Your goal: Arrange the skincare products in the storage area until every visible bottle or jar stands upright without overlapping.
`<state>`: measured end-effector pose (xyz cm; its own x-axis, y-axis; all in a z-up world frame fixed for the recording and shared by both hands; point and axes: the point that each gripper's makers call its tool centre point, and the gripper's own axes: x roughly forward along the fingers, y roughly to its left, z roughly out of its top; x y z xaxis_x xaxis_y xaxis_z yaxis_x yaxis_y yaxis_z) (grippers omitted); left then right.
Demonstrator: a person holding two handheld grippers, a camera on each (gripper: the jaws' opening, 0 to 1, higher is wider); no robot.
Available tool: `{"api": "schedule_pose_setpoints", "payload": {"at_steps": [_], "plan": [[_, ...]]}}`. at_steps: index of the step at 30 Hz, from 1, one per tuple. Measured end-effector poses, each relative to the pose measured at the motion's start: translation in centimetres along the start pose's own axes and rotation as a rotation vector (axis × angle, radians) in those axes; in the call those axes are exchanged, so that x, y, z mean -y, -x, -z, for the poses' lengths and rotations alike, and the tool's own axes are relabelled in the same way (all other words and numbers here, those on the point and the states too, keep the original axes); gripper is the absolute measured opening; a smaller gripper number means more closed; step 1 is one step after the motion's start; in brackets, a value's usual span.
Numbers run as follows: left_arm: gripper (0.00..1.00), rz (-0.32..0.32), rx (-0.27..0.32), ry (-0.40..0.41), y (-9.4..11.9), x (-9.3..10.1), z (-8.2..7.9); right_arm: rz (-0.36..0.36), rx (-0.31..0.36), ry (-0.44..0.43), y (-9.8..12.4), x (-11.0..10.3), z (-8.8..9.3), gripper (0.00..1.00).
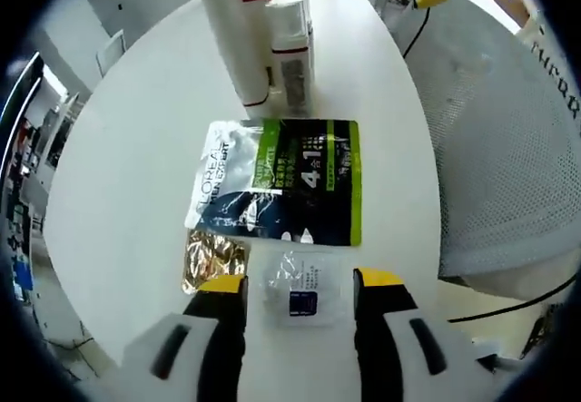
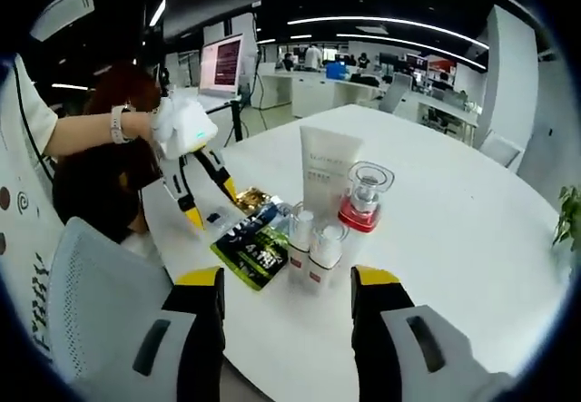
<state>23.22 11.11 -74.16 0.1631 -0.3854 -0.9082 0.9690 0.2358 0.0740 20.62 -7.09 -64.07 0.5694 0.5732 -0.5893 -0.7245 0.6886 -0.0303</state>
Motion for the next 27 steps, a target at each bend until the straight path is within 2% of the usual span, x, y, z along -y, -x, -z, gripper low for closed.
{"api": "schedule_pose_setpoints", "payload": {"at_steps": [4,7,12,17,22,27], "plan": [[0.51,-0.041,0.063,0.046,1.3,0.0,-1.3,0.006,-0.009,-0.002,0.1,0.3,0.3,0.66],[0.56,-0.084,0.156,0.098,2.8,0.0,-2.9,0.017,-0.014,0.001,0.2,0.4,0.4,0.71],[0.62,-0.137,0.223,0.158,4.6,0.1,-4.0,0.023,-0.033,0.007,0.2,0.4,0.8,0.84],[0.69,-0.164,0.306,0.224,5.9,0.9,-5.0,0.027,-0.031,0.012,0.5,0.5,0.9,0.89],[0.82,-0.194,0.363,0.278,6.6,1.5,-5.7,0.020,-0.027,0.032,0.6,0.2,0.7,0.91],[0.99,-0.242,0.381,0.324,7.0,1.8,-5.9,0.009,-0.021,0.068,0.6,-0.4,0.3,0.95]]}}
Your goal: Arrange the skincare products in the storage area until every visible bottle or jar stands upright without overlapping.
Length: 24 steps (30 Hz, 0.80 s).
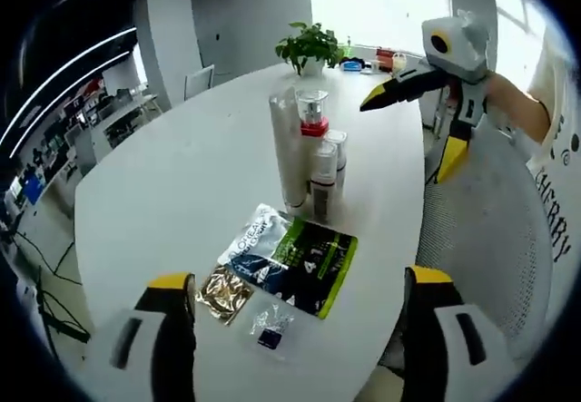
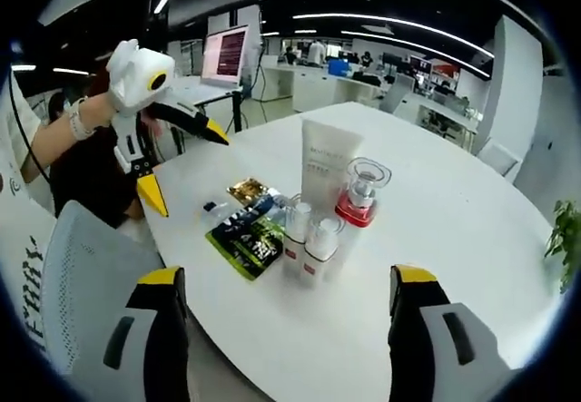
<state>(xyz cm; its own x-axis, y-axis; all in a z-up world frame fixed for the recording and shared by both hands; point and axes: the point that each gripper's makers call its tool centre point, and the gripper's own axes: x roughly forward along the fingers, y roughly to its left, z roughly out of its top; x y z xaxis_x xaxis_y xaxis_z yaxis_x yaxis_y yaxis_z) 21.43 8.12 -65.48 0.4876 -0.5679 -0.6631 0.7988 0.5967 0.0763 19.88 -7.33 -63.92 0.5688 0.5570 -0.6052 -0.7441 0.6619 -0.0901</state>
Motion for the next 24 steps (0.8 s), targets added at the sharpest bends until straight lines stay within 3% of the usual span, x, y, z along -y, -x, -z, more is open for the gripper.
{"api": "schedule_pose_setpoints", "payload": {"at_steps": [5,11,16,24], "plan": [[0.99,0.017,0.030,0.028,0.8,1.3,-0.2,-0.006,-0.014,0.014,0.0,-0.5,0.5,0.99],[0.99,-0.010,0.078,0.079,1.9,0.4,-0.2,0.008,-0.004,0.000,0.5,-0.2,0.5,1.00],[0.99,-0.003,0.088,0.097,2.5,0.7,0.1,0.004,0.028,-0.003,0.8,-0.4,0.1,1.00],[0.99,-0.034,0.098,0.147,3.3,0.2,1.2,0.001,0.013,0.008,0.9,-0.8,0.3,1.00]]}}
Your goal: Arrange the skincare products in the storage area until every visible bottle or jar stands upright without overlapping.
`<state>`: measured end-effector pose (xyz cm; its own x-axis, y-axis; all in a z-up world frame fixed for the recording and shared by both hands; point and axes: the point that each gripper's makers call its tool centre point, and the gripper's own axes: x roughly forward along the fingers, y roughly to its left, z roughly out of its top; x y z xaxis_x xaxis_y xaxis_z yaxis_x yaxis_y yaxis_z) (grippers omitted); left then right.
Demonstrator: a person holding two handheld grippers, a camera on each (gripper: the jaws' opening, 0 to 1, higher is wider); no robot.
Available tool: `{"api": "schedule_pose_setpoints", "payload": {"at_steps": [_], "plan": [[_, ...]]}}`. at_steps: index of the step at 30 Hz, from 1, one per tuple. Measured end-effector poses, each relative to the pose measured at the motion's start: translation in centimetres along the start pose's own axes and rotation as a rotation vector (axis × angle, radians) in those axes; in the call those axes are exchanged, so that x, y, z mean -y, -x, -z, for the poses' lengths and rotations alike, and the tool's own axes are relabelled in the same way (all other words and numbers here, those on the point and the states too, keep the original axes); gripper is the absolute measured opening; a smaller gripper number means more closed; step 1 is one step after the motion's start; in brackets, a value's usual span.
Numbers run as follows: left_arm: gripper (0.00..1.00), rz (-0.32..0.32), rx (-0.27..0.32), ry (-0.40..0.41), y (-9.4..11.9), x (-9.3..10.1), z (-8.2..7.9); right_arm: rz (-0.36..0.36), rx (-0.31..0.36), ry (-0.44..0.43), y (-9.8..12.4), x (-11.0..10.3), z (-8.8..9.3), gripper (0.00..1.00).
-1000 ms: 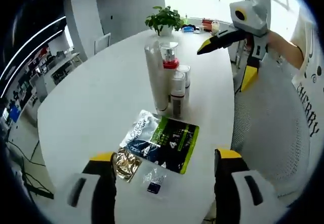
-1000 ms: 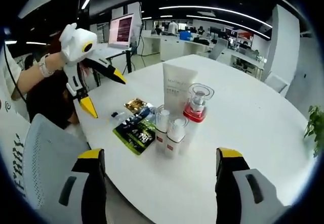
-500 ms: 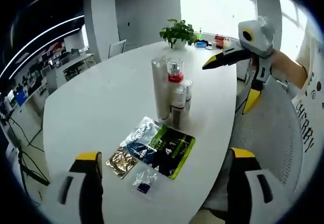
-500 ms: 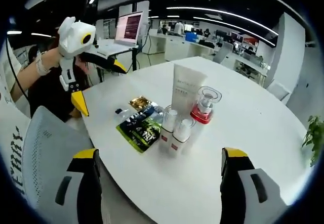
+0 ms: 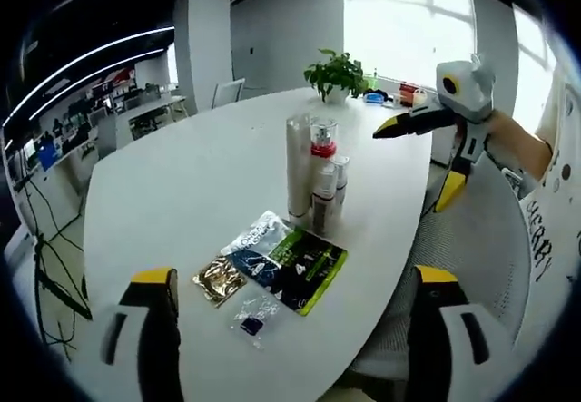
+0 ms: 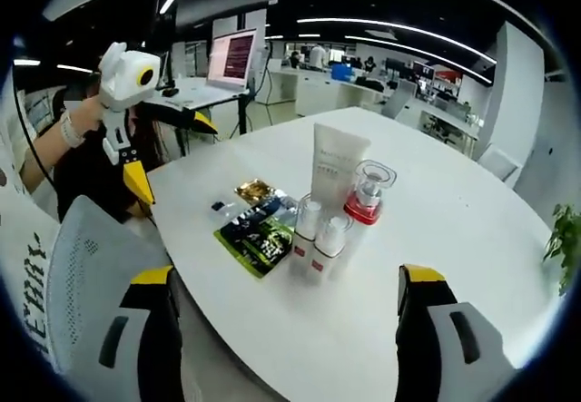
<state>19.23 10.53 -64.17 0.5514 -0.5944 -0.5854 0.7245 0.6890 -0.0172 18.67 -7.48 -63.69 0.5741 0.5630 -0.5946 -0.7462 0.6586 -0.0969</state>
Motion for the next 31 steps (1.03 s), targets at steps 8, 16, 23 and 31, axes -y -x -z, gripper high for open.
{"api": "schedule_pose_setpoints", "payload": {"at_steps": [8,16,23,31], "plan": [[0.99,-0.025,-0.003,0.028,0.19,-0.19,0.59,0.019,0.004,-0.001,0.02,0.19,-0.11,1.00],[0.99,-0.025,-0.005,0.040,0.31,0.10,0.48,0.011,-0.002,0.000,-0.03,-0.07,0.02,1.00],[0.99,-0.035,0.002,0.049,0.12,-0.03,0.42,0.022,-0.013,-0.002,0.02,0.27,0.32,1.00],[0.99,-0.043,0.001,0.064,0.04,-0.19,0.51,0.008,-0.017,-0.003,-0.22,0.05,0.28,1.00]]}}
